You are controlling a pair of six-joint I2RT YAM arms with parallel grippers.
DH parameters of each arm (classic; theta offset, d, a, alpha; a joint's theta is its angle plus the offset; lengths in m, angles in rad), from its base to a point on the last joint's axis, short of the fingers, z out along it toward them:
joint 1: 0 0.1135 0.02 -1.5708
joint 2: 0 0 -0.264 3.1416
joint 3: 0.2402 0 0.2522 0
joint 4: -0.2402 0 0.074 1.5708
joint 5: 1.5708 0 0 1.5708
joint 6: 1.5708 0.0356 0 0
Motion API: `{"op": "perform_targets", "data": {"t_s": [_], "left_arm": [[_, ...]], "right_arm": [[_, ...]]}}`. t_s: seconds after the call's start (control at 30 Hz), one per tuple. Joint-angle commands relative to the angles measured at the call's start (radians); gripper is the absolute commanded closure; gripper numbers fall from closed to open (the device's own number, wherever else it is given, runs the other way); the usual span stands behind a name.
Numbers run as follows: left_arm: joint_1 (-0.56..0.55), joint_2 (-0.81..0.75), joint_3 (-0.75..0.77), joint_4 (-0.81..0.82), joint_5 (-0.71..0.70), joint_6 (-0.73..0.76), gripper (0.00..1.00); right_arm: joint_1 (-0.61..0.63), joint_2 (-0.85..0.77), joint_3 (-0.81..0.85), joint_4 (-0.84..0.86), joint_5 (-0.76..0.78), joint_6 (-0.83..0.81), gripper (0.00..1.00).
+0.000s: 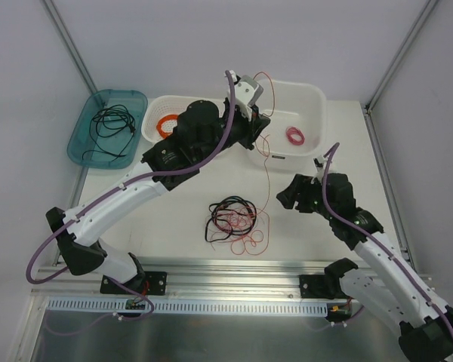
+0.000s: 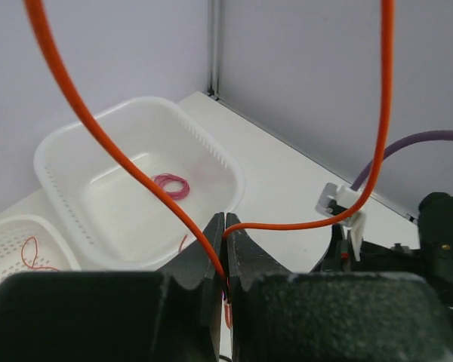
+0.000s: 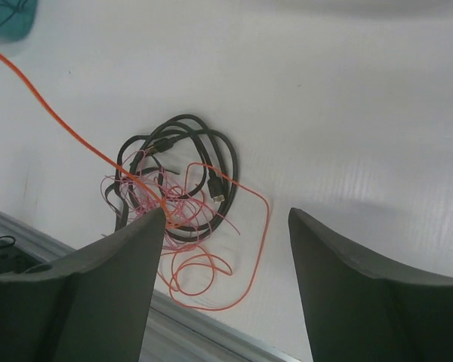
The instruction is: Untangle the cables
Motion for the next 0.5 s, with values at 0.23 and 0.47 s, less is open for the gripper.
{"op": "perform_targets", "data": {"t_s": [0.23, 0.47], "left_arm": [[0.020, -0.047, 0.012, -0.028, -0.059, 0.013, 1.00], [0.033, -0.067, -0.006, -0.032, -0.073, 0.007, 1.00]], "right_arm": [[0.043, 0.220, -0.124, 0.538, -0.167, 0.088, 0.40], [0.081, 0.254, -0.127, 0.564, -0.165, 0.080, 0.46]]}}
